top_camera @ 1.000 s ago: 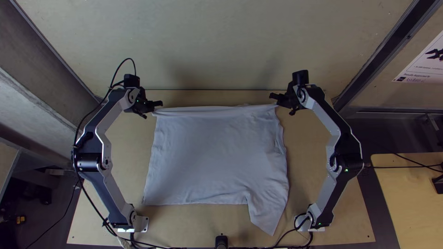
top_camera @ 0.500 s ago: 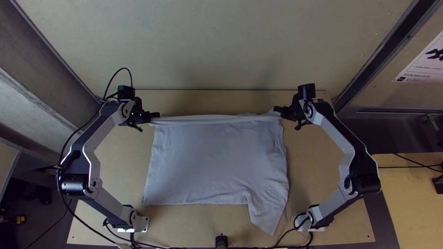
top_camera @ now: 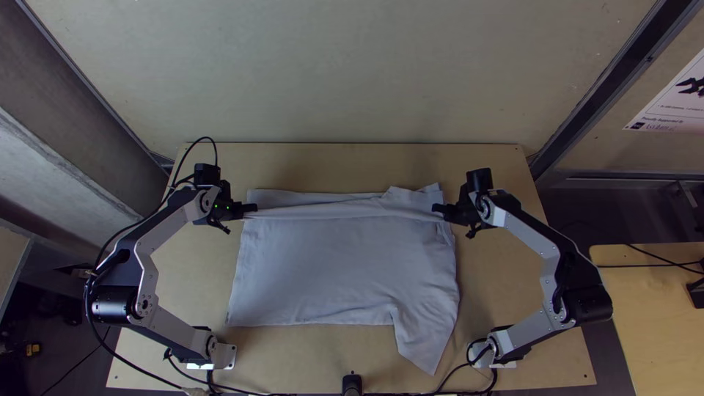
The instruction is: Fold the t-shirt
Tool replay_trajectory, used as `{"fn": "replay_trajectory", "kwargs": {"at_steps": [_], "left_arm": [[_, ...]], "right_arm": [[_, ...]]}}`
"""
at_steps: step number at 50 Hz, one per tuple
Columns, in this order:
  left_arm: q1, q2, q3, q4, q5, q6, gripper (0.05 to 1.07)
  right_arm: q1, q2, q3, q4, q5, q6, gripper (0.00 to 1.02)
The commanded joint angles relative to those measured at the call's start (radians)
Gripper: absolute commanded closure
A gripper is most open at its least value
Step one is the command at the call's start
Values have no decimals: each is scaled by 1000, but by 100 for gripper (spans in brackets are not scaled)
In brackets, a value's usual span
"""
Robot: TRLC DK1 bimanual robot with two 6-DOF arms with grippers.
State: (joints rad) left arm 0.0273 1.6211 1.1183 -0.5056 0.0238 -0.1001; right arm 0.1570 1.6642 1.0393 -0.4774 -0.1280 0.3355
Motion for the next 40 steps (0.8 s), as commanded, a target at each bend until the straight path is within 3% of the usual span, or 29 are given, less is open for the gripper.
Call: {"fn": "replay_trajectory", "kwargs": {"at_steps": [1, 8, 10, 12, 15, 16, 18, 29, 40], "left_arm": [[-3, 25, -20, 26, 2, 11, 104], [-3, 37, -3, 39, 2, 14, 103], [-3, 39, 3, 39, 2, 13, 90], [-3, 43, 9, 33, 1, 13, 66], [-3, 43, 26, 10, 1, 14, 30], [-3, 42, 32, -2, 1, 14, 21], [5, 40, 44, -25, 2, 14, 9], [42, -36, 129, -143, 67, 50, 9], [48, -76, 189, -364, 123, 122, 9]], "right_arm": [[4, 20, -48, 14, 11, -12, 100], [-2, 34, -68, 19, 13, -13, 99], [-7, 34, -68, 19, 18, -12, 90], [-10, 29, -68, 17, 21, -10, 70], [-25, 22, -67, 13, 21, -10, 10], [-33, 19, -64, 3, 19, -9, 1], [-43, 6, -53, -23, 21, -10, 3], [-91, -222, -64, -43, 21, -10, 3], [-91, -397, -1, -240, 19, -10, 3]]}}
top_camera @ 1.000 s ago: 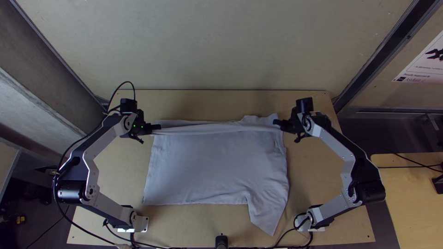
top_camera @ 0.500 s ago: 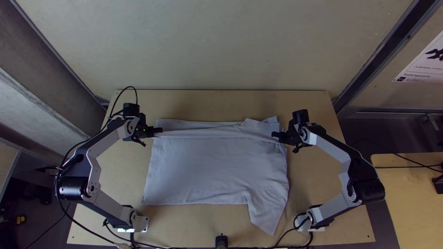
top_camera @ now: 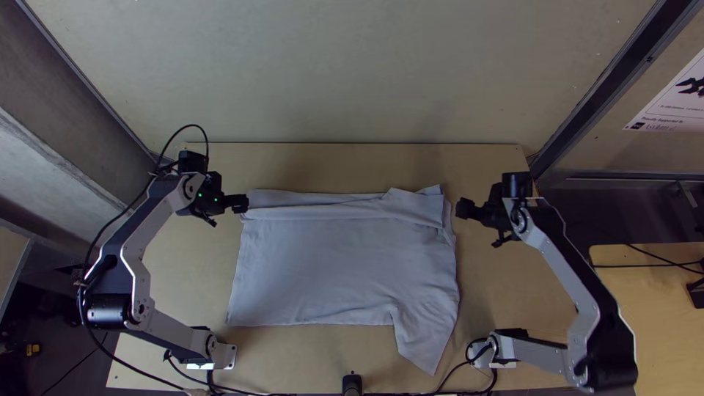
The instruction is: Fold the t-shirt
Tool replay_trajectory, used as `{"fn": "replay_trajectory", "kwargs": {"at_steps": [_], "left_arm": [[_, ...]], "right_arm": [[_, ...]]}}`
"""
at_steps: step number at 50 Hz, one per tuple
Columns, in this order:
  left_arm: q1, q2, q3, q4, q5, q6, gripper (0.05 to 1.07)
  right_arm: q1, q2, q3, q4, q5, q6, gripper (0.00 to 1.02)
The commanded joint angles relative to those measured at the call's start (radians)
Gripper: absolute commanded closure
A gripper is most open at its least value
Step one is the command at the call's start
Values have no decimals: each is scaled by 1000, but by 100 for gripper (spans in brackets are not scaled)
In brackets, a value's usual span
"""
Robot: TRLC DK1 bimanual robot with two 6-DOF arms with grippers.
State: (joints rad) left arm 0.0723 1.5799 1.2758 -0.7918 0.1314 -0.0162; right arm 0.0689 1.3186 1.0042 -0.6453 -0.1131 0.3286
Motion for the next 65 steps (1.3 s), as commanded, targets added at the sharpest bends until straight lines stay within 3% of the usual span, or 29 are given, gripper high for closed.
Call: {"fn": "replay_trajectory", "kwargs": {"at_steps": [1, 7, 15, 24, 32, 46, 65], "left_arm": [[3, -38, 39, -109, 16, 39, 9], [-12, -87, 48, -256, 14, 81, 9], [-32, -129, 22, -515, 13, 122, 9], [-55, -235, -144, -629, 10, 179, 9], [-152, -333, -299, -650, -99, 183, 9], [-313, -382, -432, -666, -173, 157, 9], [-347, -213, -530, -537, -179, 203, 9]], "right_arm": [[-1, -62, 45, -99, 4, -3, 3], [-3, -105, 97, -234, 4, -2, 3], [0, -171, 105, -318, 4, -3, 3], [32, -193, 103, -398, 4, -2, 3], [49, -190, 89, -422, 3, 4, 3], [89, -193, 47, -421, 3, 10, 3], [111, -180, 20, -421, 3, 9, 3]]}}
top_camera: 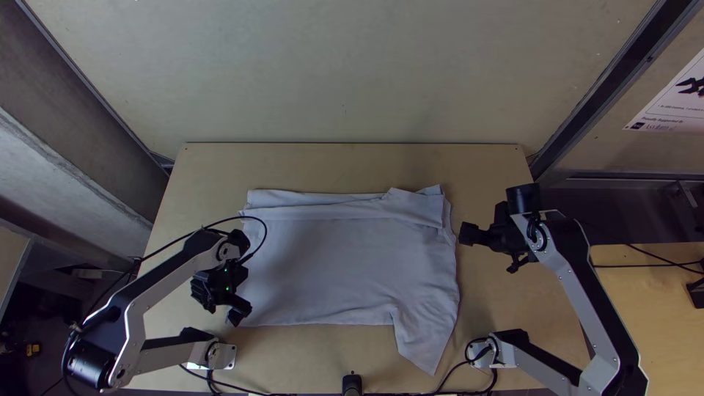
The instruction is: Fold the t-shirt
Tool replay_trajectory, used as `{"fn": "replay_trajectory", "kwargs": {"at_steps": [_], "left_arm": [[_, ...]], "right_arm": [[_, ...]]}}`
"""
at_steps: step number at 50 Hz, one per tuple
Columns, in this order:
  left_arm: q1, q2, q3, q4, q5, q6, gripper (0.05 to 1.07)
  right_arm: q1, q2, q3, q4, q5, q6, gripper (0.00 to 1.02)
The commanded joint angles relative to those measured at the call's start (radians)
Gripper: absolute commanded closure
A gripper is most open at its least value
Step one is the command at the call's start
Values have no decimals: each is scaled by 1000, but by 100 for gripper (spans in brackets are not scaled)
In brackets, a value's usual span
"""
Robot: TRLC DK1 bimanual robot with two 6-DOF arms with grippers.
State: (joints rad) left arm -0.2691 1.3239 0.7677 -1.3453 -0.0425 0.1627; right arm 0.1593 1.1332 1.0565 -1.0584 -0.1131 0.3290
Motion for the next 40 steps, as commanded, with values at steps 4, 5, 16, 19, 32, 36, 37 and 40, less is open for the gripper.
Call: {"fn": "replay_trajectory", "kwargs": {"at_steps": [4, 5, 16, 19, 32, 36, 37, 40], "left_arm": [[-7, 83, -22, 26, -5, 17, 10], [-7, 90, -24, 35, -5, 17, 10], [-13, 167, -30, 63, -33, 9, 20], [-21, 176, -33, 57, -33, 14, 24], [-82, 184, -41, 124, -25, 14, 79], [-88, 179, -36, 143, -10, 15, 104], [-87, 178, -38, 143, -2, 21, 104], [-87, 179, -42, 138, 4, 26, 104]], "right_arm": [[36, 5, -39, -9, 3, 10, 4], [39, 7, -41, -9, 3, 10, 4], [77, 17, -58, -17, 1, 12, 4], [80, 22, -62, -17, 1, 12, 4], [94, 27, -124, -29, 0, 12, 8], [126, 27, -151, -68, 1, 45, 10], [138, 27, -159, -77, 1, 51, 10], [186, 27, -179, -109, 1, 70, 10]]}}
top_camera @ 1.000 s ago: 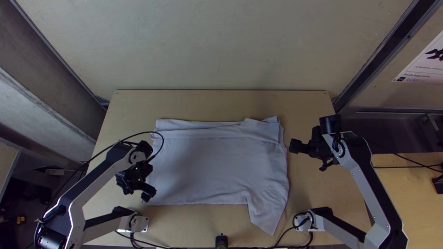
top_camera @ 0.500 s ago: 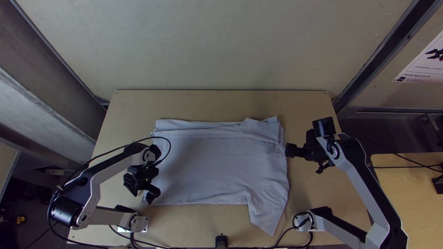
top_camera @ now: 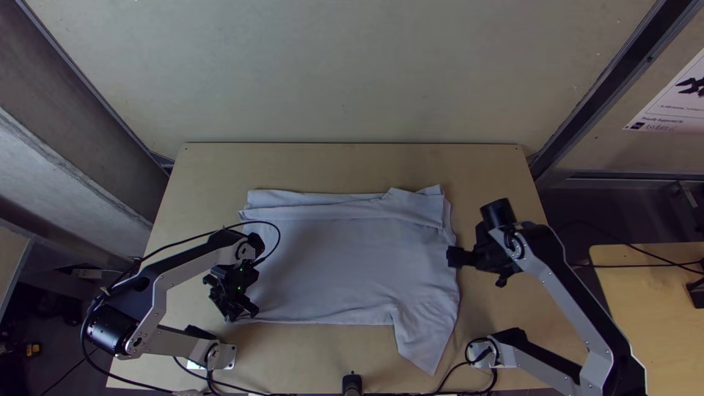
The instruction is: Fold the t-shirt
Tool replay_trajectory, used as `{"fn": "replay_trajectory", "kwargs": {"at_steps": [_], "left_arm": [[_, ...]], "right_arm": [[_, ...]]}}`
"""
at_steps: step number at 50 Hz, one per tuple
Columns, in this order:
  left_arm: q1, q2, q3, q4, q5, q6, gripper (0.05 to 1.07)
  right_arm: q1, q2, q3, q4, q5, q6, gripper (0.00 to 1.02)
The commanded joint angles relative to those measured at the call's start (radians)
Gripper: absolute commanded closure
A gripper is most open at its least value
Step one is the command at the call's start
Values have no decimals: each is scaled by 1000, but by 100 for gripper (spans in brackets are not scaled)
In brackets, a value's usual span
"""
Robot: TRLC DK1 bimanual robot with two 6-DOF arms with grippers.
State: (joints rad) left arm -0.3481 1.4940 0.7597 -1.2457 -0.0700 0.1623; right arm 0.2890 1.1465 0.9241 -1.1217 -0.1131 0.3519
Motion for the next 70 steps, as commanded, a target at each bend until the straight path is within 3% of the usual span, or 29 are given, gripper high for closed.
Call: {"fn": "replay_trajectory", "kwargs": {"at_steps": [1, 10, 22, 41, 54, 65, 67, 70], "left_arm": [[-6, 9, -30, 40, 32, 26, 104], [17, 6, -19, 46, 41, 28, 104], [34, 0, -14, 45, 41, 28, 104], [61, -20, -19, 52, 44, 28, 104], [87, -24, -11, 57, 44, 32, 104], [98, -28, -8, 57, 42, 34, 104], [97, -29, -8, 57, 42, 34, 104], [98, -29, -7, 57, 44, 34, 104]], "right_arm": [[78, 15, -53, -52, 1, 55, 10], [251, 18, -126, -66, 0, 167, 10], [271, 53, -215, -66, -69, 254, 10], [286, 236, -275, -67, -211, 254, 10], [374, 352, -281, -38, -278, 240, 17], [423, 369, -292, 63, -266, 251, 60], [424, 369, -288, 76, -232, 251, 73], [430, 354, -280, 106, -158, 252, 100]]}}
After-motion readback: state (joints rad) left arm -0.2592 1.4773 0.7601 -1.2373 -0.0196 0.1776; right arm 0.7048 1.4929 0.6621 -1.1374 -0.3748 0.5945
